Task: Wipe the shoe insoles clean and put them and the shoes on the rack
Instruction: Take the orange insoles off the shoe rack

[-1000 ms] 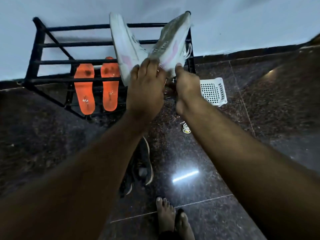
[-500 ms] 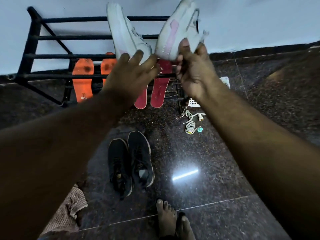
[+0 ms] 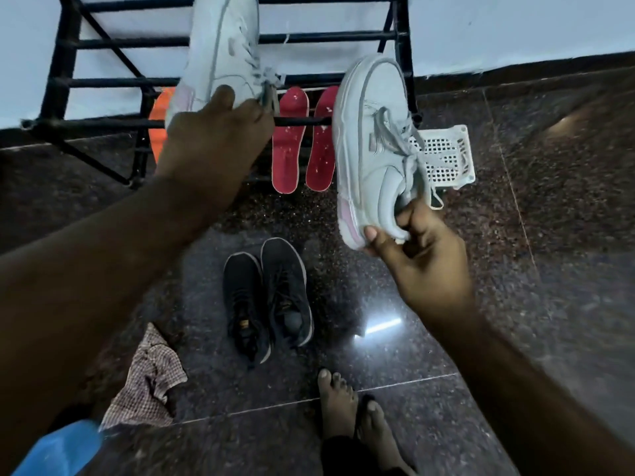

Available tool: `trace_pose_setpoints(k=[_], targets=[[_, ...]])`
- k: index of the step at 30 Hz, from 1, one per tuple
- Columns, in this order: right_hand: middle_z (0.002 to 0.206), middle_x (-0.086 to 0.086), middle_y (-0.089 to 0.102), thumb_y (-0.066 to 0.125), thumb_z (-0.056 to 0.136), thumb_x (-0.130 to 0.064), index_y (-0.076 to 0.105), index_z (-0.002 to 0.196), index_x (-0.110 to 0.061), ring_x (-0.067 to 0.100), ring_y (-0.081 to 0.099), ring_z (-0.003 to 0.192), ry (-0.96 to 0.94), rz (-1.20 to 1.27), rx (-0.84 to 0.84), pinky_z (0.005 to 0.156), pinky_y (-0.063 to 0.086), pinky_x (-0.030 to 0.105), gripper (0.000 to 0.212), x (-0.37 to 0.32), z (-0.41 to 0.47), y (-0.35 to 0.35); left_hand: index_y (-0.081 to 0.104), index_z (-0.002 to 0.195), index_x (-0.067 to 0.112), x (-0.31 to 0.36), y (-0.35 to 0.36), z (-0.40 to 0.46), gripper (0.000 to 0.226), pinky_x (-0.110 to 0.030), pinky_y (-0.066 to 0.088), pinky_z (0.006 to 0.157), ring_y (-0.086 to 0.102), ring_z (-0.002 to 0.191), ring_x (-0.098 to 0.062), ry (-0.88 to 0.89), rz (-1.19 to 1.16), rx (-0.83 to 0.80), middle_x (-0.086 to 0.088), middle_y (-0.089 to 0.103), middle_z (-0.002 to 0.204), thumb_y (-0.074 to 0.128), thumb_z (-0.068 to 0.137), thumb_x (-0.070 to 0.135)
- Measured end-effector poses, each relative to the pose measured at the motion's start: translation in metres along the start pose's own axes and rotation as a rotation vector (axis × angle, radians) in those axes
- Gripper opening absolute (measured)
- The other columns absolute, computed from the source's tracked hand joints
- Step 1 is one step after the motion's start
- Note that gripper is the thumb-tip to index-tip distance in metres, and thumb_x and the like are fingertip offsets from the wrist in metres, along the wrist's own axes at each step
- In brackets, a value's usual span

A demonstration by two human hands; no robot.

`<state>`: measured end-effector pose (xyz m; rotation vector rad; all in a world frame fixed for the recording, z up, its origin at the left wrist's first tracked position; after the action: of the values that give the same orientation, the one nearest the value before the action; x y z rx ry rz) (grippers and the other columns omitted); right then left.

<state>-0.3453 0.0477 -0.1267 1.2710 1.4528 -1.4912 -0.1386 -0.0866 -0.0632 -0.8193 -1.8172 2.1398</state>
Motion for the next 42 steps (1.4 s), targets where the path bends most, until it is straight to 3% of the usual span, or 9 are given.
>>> trace_pose_setpoints(k=[4,10,14,18,23,29,33,38,42], targets=[[0.081,0.005,0.068,0.070,0.090,-0.043,0.057,0.093,-0.023,0.036,0.067,0.071,0.004,-0.055,0.010,0.063,0.055,0.055,0.024,0.012,-0.030,0.002,0.053,0.114,0.008,0.034,-0.014,-0.048,0.042,-0.036,0.033,0.047,0.053,0.100,-0.041,-0.131,-0.194,0.025,-0.012,0.061,0.098,0.066,0.078,-0.009],[0.074,-0.001,0.068,0.065,0.091,-0.044,0.051,0.087,-0.030,0.022,0.070,0.069,0.068,-0.217,-0.061,0.058,0.053,0.047,0.020,0.045,-0.075,-0.004,0.052,0.102,0.018,0.138,0.004,-0.155,0.041,-0.039,0.047,0.048,0.052,0.091,-0.031,-0.316,-0.511,-0.093,-0.003,0.060,0.099,0.080,0.074,0.006],[0.077,-0.004,0.070,0.065,0.089,-0.042,0.058,0.094,-0.019,0.012,0.068,0.071,0.145,-0.436,-0.080,0.060,0.052,0.039,0.025,0.086,-0.101,-0.013,0.047,0.102,0.021,0.199,0.034,-0.198,0.028,-0.041,0.051,0.054,0.049,0.086,-0.030,-0.256,-0.707,-0.162,-0.003,0.058,0.098,0.058,0.076,0.019],[0.068,-0.007,0.063,0.072,0.086,-0.027,0.052,0.085,-0.024,0.012,0.060,0.064,0.217,-0.511,-0.075,0.049,0.037,0.012,0.020,0.124,-0.114,-0.014,0.045,0.097,0.025,0.250,0.079,-0.208,0.050,-0.036,0.049,0.049,0.046,0.089,-0.023,-0.287,-0.747,-0.325,0.004,0.051,0.098,0.081,0.063,0.019],[0.067,-0.001,0.065,0.071,0.081,-0.029,0.056,0.090,-0.024,0.024,0.062,0.067,0.269,-0.668,-0.078,0.052,0.028,0.026,0.018,0.187,-0.109,-0.018,0.050,0.099,0.022,0.290,0.156,-0.190,0.034,-0.036,0.035,0.053,0.048,0.092,-0.027,-0.290,-0.697,-0.349,0.001,0.054,0.101,0.076,0.079,0.012],[0.070,-0.001,0.066,0.069,0.084,-0.037,0.055,0.095,-0.025,0.028,0.066,0.068,0.278,-0.793,-0.063,0.051,0.039,0.029,0.021,0.221,-0.112,-0.028,0.048,0.116,0.022,0.341,0.226,-0.186,0.033,-0.042,0.044,0.057,0.043,0.101,-0.028,-0.252,-0.853,-0.446,-0.002,0.052,0.114,0.062,0.089,0.009],[0.070,0.000,0.065,0.068,0.086,-0.036,0.056,0.091,-0.022,0.029,0.064,0.065,0.213,-0.821,-0.053,0.050,0.038,0.029,0.019,0.232,-0.101,-0.030,0.056,0.129,0.020,0.367,0.284,-0.191,0.031,-0.042,0.047,0.076,0.061,0.104,-0.033,-0.172,-1.002,-0.673,-0.009,0.063,0.116,0.041,0.103,0.026],[0.069,0.000,0.066,0.073,0.083,-0.027,0.058,0.085,-0.020,0.025,0.063,0.062,0.127,-0.708,-0.072,0.052,0.032,0.025,0.017,0.230,-0.090,-0.002,0.055,0.103,0.029,0.309,0.281,-0.216,0.035,-0.045,0.056,0.060,0.067,0.065,-0.031,-0.777,-1.241,-0.336,-0.002,0.070,0.077,0.033,0.102,0.056],[0.065,-0.005,0.064,0.074,0.081,-0.013,0.060,0.077,-0.022,0.007,0.053,0.057,0.206,-0.435,-0.167,0.054,0.031,0.008,0.017,0.233,-0.091,0.055,0.064,0.117,0.028,0.267,0.259,-0.217,0.043,-0.044,0.057,0.082,0.069,0.094,-0.018,-1.006,-1.425,-0.114,0.002,0.071,0.102,0.036,0.104,0.057]])
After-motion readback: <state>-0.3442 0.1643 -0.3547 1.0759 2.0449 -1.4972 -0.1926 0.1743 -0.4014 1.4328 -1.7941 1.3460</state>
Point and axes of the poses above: each hand's wrist, its own z-axis towards the middle knuckle, its own y-axis out of the palm, x = y × z, the point moved 8 cm from there along z, towards the middle knuckle
